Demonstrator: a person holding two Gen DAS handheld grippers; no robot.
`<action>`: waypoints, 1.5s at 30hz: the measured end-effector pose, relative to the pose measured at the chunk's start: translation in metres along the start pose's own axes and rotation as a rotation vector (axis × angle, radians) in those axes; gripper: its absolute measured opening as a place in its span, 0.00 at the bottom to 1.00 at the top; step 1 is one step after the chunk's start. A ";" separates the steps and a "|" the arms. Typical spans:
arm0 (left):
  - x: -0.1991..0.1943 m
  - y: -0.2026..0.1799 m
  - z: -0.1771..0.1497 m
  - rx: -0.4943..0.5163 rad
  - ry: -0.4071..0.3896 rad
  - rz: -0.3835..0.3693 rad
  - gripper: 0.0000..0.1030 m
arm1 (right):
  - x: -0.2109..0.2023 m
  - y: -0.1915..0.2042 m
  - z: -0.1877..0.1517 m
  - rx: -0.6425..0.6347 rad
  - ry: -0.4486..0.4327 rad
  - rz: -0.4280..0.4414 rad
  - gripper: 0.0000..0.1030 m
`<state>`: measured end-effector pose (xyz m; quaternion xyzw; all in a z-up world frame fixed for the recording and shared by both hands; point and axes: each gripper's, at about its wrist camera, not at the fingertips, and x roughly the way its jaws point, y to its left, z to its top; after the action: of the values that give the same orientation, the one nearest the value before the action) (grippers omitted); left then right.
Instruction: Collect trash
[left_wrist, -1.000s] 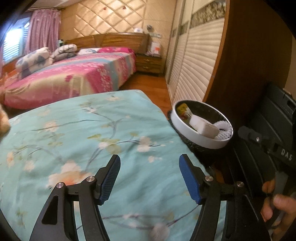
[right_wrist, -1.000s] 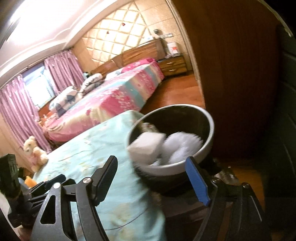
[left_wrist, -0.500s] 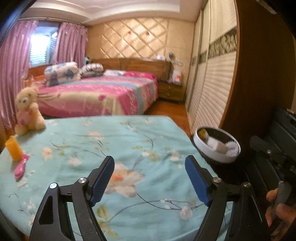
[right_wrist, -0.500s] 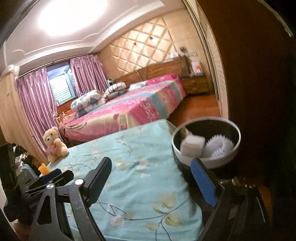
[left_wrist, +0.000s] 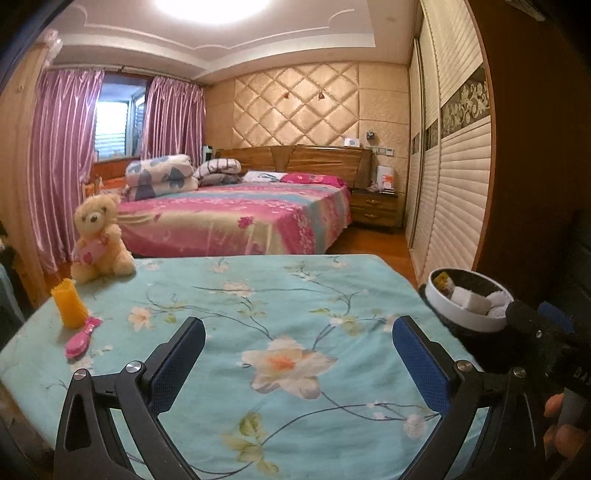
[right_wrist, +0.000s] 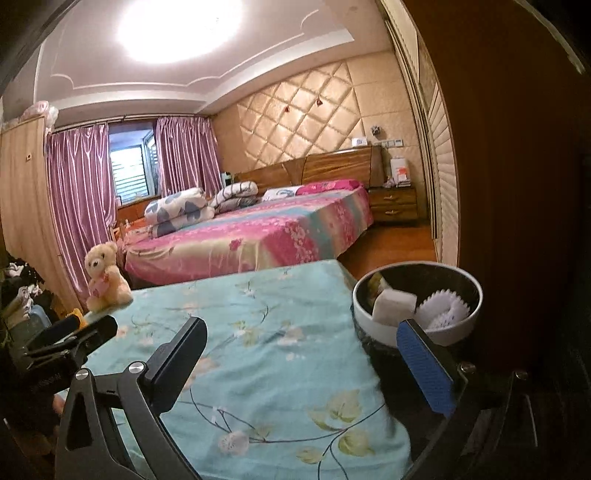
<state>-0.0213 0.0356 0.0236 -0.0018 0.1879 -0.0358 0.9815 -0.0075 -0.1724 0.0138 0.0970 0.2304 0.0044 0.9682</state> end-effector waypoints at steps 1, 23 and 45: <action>-0.001 -0.001 -0.001 0.005 -0.007 0.006 0.99 | 0.000 0.000 -0.001 0.000 0.002 -0.002 1.00; 0.000 0.006 -0.009 0.026 -0.045 0.042 0.99 | 0.004 0.016 -0.005 -0.055 0.009 -0.009 1.00; 0.000 0.013 -0.011 0.028 -0.042 0.035 0.99 | 0.002 0.019 -0.004 -0.050 0.011 -0.001 1.00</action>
<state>-0.0249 0.0489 0.0129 0.0146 0.1665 -0.0212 0.9857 -0.0070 -0.1526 0.0129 0.0728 0.2356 0.0102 0.9691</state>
